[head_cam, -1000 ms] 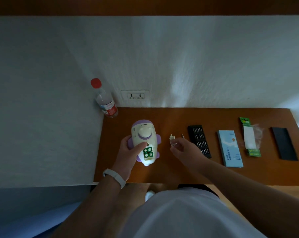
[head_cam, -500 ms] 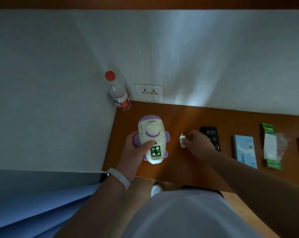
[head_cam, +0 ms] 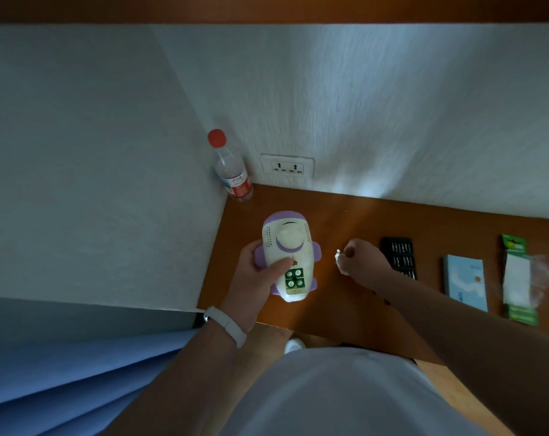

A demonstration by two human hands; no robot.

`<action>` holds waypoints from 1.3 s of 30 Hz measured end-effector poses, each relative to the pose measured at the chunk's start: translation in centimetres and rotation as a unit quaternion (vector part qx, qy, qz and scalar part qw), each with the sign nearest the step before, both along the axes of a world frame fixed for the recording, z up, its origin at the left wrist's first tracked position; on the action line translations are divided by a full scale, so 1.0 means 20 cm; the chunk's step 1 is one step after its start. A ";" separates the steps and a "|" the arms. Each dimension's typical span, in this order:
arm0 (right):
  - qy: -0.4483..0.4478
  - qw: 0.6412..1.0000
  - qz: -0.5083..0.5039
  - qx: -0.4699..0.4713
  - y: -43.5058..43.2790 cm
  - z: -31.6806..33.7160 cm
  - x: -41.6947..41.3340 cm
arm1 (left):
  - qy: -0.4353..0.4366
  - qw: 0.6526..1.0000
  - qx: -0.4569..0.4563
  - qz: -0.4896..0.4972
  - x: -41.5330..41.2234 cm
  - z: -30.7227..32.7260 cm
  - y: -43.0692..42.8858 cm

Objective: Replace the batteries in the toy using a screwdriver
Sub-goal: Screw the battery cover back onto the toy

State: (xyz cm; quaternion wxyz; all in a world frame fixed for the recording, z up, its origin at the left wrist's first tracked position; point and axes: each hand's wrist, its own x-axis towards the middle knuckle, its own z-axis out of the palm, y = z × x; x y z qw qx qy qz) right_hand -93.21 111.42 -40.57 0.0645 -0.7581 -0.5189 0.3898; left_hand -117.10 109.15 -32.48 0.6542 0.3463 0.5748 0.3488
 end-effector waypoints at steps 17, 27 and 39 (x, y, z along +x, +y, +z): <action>0.224 0.953 -0.146 0.141 -0.18 0.55 -0.17 | -0.022 0.999 0.045 -0.001 0.04 0.06 0.04; 0.281 0.945 -0.058 0.155 -0.31 0.66 -0.22 | -0.031 0.997 0.067 -0.022 -0.01 0.08 0.05; 0.242 0.953 -0.034 0.177 -0.36 0.70 -0.15 | -0.038 0.996 0.080 -0.031 0.03 0.13 0.03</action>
